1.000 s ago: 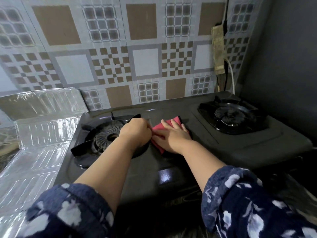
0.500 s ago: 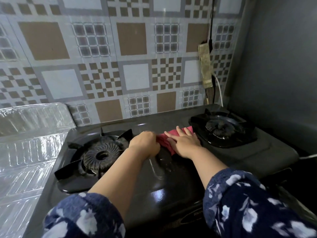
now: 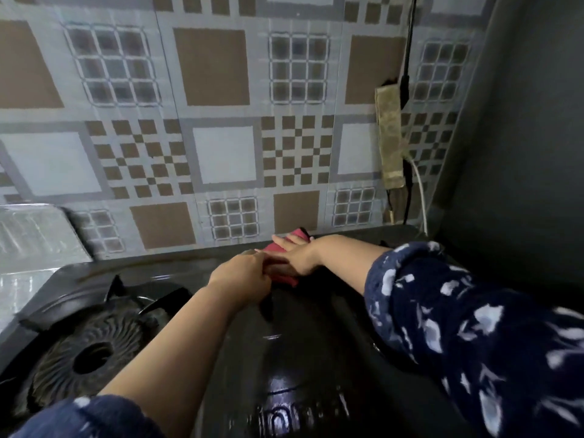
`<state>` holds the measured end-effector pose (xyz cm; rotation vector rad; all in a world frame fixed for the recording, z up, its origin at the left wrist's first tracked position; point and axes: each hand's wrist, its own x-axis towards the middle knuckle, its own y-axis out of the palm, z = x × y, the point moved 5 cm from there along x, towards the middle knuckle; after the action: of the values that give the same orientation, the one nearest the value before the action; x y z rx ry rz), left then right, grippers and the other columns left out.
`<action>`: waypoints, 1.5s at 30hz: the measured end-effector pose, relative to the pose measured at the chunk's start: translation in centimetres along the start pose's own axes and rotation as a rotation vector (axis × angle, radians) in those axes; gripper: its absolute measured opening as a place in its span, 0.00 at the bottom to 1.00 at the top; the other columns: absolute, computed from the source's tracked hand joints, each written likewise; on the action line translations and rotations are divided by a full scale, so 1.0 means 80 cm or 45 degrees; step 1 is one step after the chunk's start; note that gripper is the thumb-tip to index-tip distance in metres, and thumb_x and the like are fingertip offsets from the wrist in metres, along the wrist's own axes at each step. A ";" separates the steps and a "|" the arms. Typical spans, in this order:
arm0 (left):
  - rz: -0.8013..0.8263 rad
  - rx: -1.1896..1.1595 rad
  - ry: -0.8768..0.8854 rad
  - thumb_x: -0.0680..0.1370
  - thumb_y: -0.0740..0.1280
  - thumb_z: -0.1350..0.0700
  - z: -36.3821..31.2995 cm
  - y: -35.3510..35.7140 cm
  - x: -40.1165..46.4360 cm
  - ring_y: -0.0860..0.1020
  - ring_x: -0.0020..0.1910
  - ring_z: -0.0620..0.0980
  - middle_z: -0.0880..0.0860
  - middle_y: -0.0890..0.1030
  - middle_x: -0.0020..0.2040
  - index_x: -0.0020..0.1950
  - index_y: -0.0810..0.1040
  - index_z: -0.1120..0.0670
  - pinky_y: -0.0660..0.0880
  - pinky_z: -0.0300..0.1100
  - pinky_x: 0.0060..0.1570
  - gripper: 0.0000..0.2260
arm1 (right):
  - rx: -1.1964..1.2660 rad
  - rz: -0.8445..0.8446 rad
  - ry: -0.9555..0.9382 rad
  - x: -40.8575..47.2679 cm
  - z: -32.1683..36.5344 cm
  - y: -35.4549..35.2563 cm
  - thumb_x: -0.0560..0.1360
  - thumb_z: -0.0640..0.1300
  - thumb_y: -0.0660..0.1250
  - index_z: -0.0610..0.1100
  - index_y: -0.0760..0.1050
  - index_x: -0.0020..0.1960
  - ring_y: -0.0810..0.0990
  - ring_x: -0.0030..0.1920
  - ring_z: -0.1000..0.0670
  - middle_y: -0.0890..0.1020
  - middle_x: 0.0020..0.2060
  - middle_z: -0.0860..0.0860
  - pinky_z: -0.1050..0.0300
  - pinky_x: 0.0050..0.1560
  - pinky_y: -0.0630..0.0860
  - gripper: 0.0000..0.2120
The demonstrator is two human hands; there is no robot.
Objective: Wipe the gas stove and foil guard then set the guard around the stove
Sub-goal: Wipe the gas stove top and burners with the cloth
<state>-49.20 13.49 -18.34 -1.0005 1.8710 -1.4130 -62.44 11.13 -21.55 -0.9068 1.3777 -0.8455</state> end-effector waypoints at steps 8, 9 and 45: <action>-0.003 0.104 0.119 0.78 0.60 0.46 -0.040 0.009 0.037 0.67 0.72 0.51 0.46 0.62 0.76 0.75 0.60 0.44 0.65 0.48 0.70 0.26 | -0.057 0.154 -0.069 0.002 -0.101 -0.020 0.76 0.65 0.53 0.63 0.34 0.74 0.37 0.77 0.43 0.36 0.77 0.50 0.42 0.74 0.40 0.36; -0.007 0.129 0.147 0.78 0.59 0.45 -0.045 0.010 0.039 0.64 0.74 0.50 0.46 0.59 0.77 0.76 0.58 0.45 0.61 0.47 0.72 0.27 | -0.026 0.164 -0.075 0.002 -0.112 -0.021 0.76 0.66 0.54 0.63 0.34 0.74 0.38 0.77 0.43 0.37 0.77 0.50 0.42 0.74 0.41 0.37; 0.251 0.132 0.186 0.77 0.59 0.38 -0.066 0.056 0.059 0.45 0.78 0.44 0.48 0.44 0.79 0.79 0.47 0.51 0.45 0.47 0.76 0.37 | 1.110 -0.157 0.460 -0.128 -0.331 0.067 0.80 0.57 0.54 0.60 0.45 0.76 0.48 0.77 0.43 0.49 0.78 0.47 0.45 0.73 0.51 0.28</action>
<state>-57.01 13.03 -21.28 -0.6590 1.9189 -1.4808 -89.34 21.69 -21.69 -0.1584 1.0700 -1.5884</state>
